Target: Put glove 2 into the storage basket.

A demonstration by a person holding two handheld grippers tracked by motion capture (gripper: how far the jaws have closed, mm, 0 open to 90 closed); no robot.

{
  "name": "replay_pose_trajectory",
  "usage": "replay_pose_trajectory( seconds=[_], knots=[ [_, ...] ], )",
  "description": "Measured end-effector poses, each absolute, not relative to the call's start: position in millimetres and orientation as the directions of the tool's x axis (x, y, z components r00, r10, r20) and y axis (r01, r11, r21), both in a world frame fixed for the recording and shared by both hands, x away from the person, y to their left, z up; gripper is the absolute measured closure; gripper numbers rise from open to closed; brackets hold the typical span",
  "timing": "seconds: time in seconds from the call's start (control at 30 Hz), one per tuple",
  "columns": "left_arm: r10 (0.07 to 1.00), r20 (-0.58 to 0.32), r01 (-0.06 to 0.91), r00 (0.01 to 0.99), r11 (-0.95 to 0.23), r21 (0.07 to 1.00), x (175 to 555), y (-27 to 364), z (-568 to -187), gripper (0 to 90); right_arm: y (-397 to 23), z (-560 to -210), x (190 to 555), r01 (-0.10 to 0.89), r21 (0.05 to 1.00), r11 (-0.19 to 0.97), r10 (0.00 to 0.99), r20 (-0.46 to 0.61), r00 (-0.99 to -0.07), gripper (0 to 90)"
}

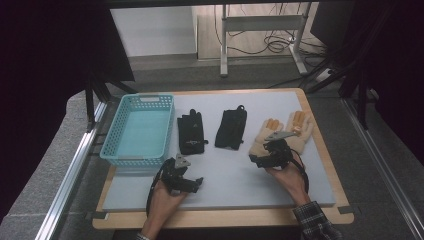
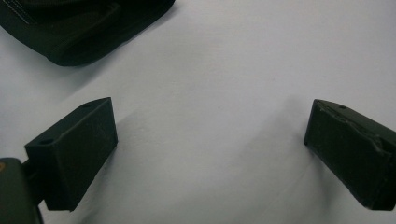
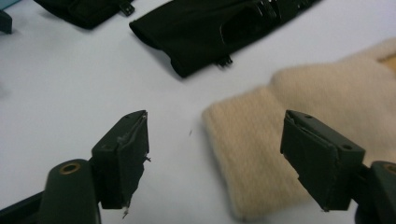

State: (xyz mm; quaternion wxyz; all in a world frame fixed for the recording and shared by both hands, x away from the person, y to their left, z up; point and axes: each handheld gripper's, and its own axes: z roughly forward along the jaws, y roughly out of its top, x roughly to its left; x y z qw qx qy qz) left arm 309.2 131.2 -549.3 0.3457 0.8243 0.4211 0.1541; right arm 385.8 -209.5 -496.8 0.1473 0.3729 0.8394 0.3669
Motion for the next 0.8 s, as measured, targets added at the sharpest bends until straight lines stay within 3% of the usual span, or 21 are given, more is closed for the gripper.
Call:
replay_pose_trajectory(
  seconds=[0.27, 0.8],
  knots=[
    [0.801, -0.037, 0.588, 0.598, -0.407, 0.699, 309.2, 131.2, -549.3, 3.0, -191.6, -489.7, 410.5, 0.509, 0.721, 0.47, 0.713, 0.029, -0.7, 30.4],
    [0.8, -0.038, 0.589, 0.598, -0.407, 0.698, 309.3, 131.4, -549.3, 3.0, -155.5, -488.3, 463.3, 0.498, 0.716, 0.49, 0.715, -0.003, -0.7, 33.3]
  ],
)
